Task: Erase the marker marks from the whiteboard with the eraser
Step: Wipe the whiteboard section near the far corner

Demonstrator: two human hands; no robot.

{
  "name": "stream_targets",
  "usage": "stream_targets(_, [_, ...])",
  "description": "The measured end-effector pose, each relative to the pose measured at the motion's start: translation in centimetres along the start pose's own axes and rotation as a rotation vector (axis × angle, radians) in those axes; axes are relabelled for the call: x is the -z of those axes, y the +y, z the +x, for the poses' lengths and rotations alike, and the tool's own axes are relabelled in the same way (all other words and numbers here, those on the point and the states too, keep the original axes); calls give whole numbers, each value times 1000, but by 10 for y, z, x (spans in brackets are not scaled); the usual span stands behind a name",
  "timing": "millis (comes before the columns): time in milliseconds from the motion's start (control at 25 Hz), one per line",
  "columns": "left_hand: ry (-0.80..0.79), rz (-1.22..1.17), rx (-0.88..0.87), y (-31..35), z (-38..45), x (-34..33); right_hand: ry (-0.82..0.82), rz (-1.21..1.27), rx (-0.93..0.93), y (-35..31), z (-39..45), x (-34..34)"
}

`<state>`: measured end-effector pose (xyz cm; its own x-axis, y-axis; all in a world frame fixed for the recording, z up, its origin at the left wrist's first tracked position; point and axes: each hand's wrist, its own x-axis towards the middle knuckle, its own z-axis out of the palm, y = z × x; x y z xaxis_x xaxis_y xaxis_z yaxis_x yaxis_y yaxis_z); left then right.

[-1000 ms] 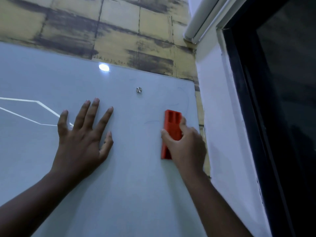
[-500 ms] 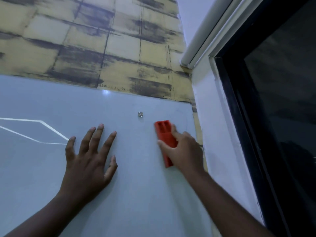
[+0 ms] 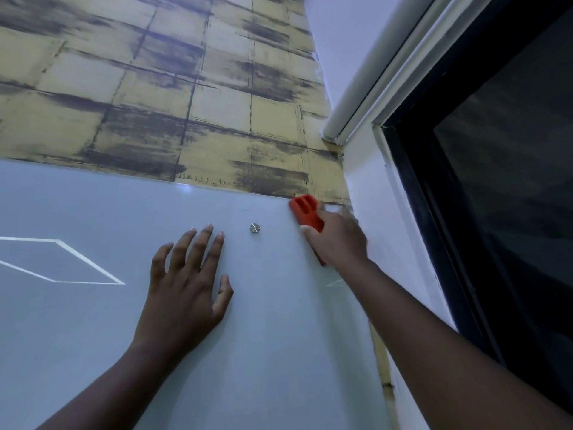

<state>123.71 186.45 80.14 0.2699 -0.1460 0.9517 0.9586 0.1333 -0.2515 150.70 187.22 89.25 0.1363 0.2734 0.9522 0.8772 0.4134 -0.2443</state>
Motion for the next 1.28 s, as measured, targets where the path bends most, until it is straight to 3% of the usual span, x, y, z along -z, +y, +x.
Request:
stream_targets(240, [-17,-15,-7,-1,-1,-1,-83,-78,432,-100,15,3])
stream_targets(440, [9,-46,-23,-5,-3,1,-31,-187,708,-113,10,1])
stream_targets(600, [47,-61,-45,-8,-9,0,-10,-54,398,-68,30,6])
stream_targets(720, [52,-71,-74,-14,-19,2,14,-55,97,-15,37,8])
stream_targets(840, [48,-74,-96,-22,-33,5,48,-55,-87,22,22,3])
stream_targets(1080, [12,-69,-143,-47,-64,26,88,-40,-124,19,-53,-16])
stream_targets(1280, [-42,-107,-72,-71,-106,47,141,19,-39,-28,-138,-44])
